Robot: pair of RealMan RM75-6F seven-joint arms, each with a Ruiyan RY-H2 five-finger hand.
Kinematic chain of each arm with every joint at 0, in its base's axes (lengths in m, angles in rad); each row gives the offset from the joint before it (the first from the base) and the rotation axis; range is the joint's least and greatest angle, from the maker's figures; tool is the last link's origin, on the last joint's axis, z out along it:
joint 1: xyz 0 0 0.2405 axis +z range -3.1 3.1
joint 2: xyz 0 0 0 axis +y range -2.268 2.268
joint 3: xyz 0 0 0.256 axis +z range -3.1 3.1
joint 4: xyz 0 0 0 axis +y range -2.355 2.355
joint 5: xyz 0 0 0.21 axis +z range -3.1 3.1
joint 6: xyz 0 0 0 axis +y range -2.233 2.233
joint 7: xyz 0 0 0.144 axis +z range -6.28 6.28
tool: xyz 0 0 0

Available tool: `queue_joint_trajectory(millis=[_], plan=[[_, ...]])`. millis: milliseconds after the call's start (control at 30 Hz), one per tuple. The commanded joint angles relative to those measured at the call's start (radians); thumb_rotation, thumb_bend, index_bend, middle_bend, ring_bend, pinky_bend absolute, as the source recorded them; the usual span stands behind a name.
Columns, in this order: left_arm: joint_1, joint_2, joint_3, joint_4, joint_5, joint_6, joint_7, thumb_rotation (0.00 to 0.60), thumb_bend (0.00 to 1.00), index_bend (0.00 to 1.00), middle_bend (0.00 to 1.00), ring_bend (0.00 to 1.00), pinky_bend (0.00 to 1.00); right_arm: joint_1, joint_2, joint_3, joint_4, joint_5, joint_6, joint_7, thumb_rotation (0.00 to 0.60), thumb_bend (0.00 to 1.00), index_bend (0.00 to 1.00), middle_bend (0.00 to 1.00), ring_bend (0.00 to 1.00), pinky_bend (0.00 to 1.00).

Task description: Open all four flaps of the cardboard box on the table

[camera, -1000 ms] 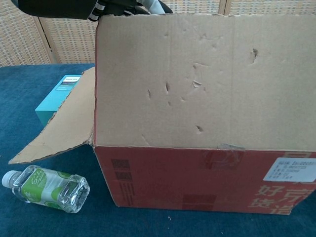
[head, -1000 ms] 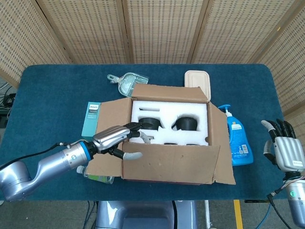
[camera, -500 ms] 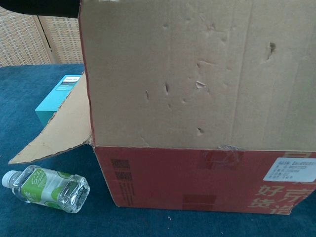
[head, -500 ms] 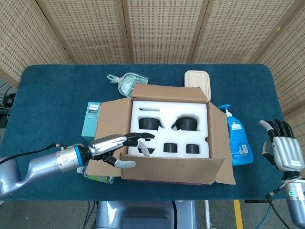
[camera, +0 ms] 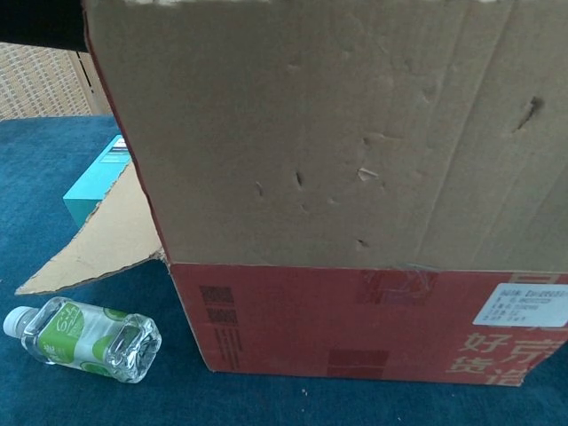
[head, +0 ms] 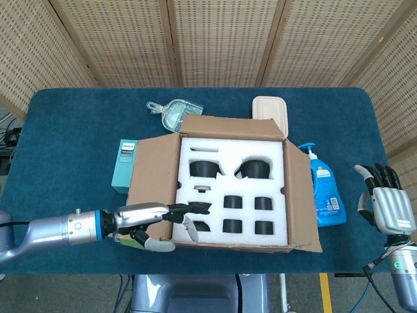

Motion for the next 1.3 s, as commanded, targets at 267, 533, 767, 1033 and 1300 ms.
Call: queue_joint_trajectory(millis=[267, 533, 767, 1033, 1300], plan=[[-0.073, 0.002, 0.093, 0.015, 0.097, 0.063, -0.088, 0.135, 0.25, 0.32, 0.04, 0.00, 0.00, -0.006, 0.003, -0.002, -0.002, -0.003, 0.008, 0.006, 0.600, 0.83, 0.13, 0.16, 0.00, 0.02], [-0.091, 0.009, 0.109, 0.013, 0.068, 0.036, 0.008, 0.131, 0.25, 0.32, 0.04, 0.00, 0.00, -0.009, 0.004, -0.004, 0.000, -0.008, 0.011, 0.016, 0.600, 0.83, 0.13, 0.16, 0.00, 0.02], [-0.063, 0.014, 0.094, -0.023, -0.050, -0.006, 0.158, 0.132, 0.25, 0.32, 0.04, 0.00, 0.00, -0.013, 0.007, -0.004, 0.005, -0.009, 0.015, 0.027, 0.600, 0.83, 0.13, 0.16, 0.00, 0.02], [0.061, 0.019, 0.019, -0.043, -0.313, -0.051, 0.598, 0.210, 0.34, 0.32, 0.04, 0.00, 0.00, -0.007, 0.004, -0.003, 0.018, -0.010, 0.006, 0.033, 0.600, 0.83, 0.13, 0.16, 0.00, 0.02], [0.249, -0.042, -0.039, -0.076, -0.609, 0.049, 1.163, 0.484, 0.34, 0.32, 0.04, 0.00, 0.00, 0.002, -0.005, -0.002, 0.035, -0.009, -0.001, 0.019, 0.600, 0.83, 0.13, 0.16, 0.00, 0.02]])
